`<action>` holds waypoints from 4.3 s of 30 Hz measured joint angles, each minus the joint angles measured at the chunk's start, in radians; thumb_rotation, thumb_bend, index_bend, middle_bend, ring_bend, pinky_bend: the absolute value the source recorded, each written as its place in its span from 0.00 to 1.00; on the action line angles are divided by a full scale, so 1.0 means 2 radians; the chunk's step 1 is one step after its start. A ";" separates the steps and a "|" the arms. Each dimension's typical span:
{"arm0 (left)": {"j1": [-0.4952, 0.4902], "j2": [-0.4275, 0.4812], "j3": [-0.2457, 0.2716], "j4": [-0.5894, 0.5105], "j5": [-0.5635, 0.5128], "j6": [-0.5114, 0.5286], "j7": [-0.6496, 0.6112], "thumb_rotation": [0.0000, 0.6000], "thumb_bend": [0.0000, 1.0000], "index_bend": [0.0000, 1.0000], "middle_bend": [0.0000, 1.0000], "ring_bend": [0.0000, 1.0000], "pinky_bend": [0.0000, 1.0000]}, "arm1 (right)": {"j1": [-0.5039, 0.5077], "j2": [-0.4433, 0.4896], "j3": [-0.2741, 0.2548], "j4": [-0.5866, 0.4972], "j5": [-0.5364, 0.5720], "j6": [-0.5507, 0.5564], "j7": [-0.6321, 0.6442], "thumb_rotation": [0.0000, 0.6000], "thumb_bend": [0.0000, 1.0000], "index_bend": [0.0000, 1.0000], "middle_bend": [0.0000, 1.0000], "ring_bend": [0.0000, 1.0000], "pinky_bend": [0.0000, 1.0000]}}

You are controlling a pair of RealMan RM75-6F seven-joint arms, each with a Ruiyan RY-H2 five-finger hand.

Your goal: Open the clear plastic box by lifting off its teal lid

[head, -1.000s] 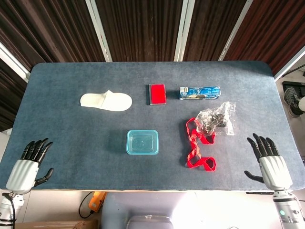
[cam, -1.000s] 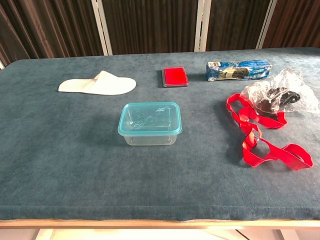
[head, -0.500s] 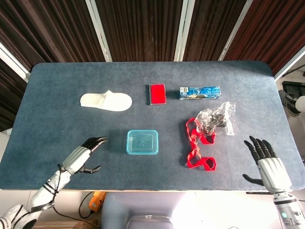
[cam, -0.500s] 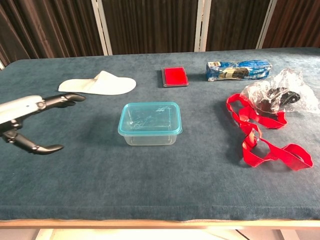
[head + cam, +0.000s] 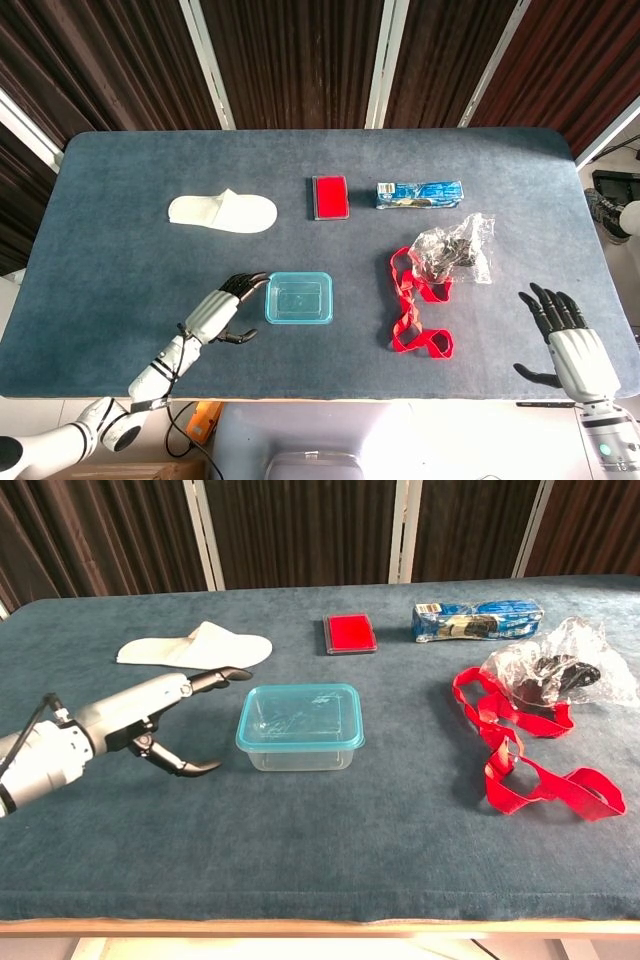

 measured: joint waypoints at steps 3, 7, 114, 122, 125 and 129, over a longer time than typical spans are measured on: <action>-0.011 -0.015 -0.002 0.012 -0.004 0.000 -0.003 1.00 0.27 0.00 0.00 0.00 0.00 | 0.000 0.001 0.000 0.000 0.001 -0.001 0.001 1.00 0.17 0.00 0.00 0.00 0.00; -0.022 -0.023 -0.004 0.015 -0.009 -0.004 0.000 1.00 0.27 0.00 0.00 0.00 0.00 | 0.000 0.002 -0.001 0.000 0.000 -0.002 0.002 1.00 0.17 0.00 0.00 0.00 0.00; -0.027 -0.082 0.029 0.024 -0.038 0.009 0.116 1.00 0.30 0.14 0.68 0.46 0.59 | 0.248 -0.318 0.020 0.178 -0.086 -0.150 -0.086 1.00 0.31 0.63 0.13 0.00 0.00; -0.027 -0.080 0.029 0.023 -0.039 0.008 0.116 1.00 0.31 0.14 0.68 0.47 0.59 | 0.256 -0.328 0.022 0.183 -0.071 -0.155 -0.093 1.00 0.31 0.65 0.13 0.00 0.00; -0.027 -0.081 0.029 0.024 -0.038 0.008 0.116 1.00 0.30 0.14 0.68 0.47 0.59 | 0.258 -0.331 0.021 0.183 -0.068 -0.156 -0.093 1.00 0.31 0.65 0.13 0.00 0.00; -0.027 -0.081 0.030 0.025 -0.037 0.007 0.115 1.00 0.30 0.14 0.68 0.47 0.59 | 0.260 -0.334 0.020 0.184 -0.063 -0.156 -0.095 1.00 0.31 0.65 0.13 0.00 0.00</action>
